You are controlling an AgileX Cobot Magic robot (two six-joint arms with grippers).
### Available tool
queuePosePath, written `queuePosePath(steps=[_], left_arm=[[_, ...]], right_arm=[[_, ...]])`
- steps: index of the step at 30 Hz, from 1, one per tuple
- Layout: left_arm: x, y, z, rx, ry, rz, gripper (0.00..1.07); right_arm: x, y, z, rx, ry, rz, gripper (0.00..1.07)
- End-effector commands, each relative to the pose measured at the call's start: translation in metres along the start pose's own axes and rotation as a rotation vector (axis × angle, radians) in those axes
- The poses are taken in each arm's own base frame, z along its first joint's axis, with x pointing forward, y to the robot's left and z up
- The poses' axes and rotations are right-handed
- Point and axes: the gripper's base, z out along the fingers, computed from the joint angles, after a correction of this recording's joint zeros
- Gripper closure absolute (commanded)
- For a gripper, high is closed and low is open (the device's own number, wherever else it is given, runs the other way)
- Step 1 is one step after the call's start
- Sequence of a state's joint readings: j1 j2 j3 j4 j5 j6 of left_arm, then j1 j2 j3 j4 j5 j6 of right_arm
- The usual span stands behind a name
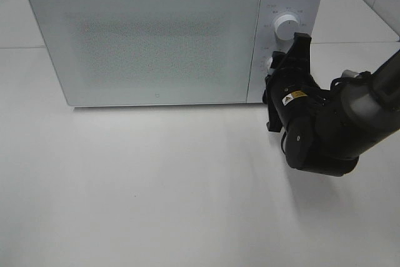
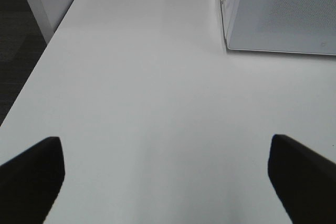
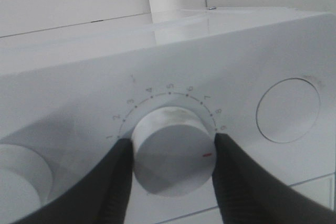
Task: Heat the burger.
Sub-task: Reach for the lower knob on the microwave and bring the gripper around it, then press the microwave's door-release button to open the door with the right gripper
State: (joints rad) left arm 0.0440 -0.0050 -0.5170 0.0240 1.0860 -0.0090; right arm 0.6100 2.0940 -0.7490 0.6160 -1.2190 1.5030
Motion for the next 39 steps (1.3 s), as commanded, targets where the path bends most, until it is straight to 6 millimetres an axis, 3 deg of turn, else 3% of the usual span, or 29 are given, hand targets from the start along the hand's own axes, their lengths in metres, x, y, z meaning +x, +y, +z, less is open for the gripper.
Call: queuePosePath(steps=[1, 14, 19, 22, 24, 27, 39], left_arm=[[0.0001, 0.0000, -0.0009, -0.003, -0.025, -0.006, 0.09], [0.0001, 0.0000, -0.0009, -0.003, -0.025, -0.006, 0.09], [0.0001, 0.0000, -0.0009, -0.003, -0.025, -0.006, 0.09], [0.0001, 0.0000, -0.0009, -0.003, -0.025, -0.006, 0.09], [0.0001, 0.0000, -0.0009, -0.003, -0.025, -0.006, 0.09], [0.0001, 0.0000, -0.0009, -0.003, -0.025, -0.006, 0.09], [0.0001, 0.0000, -0.0009, -0.003, -0.025, -0.006, 0.09]], right_arm=[[0.0129, 0.0304, 0.0052, -0.263, 0.081, 0.026, 1.05], [0.0131, 0.0300, 0.0048, -0.262, 0.086, 0.022, 1.01], [0.0128, 0.0298, 0.0047, -0.261, 0.084, 0.020, 0.94], [0.0130, 0.0298, 0.0047, -0.261, 0.086, 0.019, 0.86], [0.0130, 0.0298, 0.0047, -0.261, 0.086, 0.019, 0.72], [0.0130, 0.0298, 0.0047, -0.261, 0.086, 0.017, 0.68], [0.0089, 0.0273, 0.0027, -0.250, 0.051, -0.031, 0.28]])
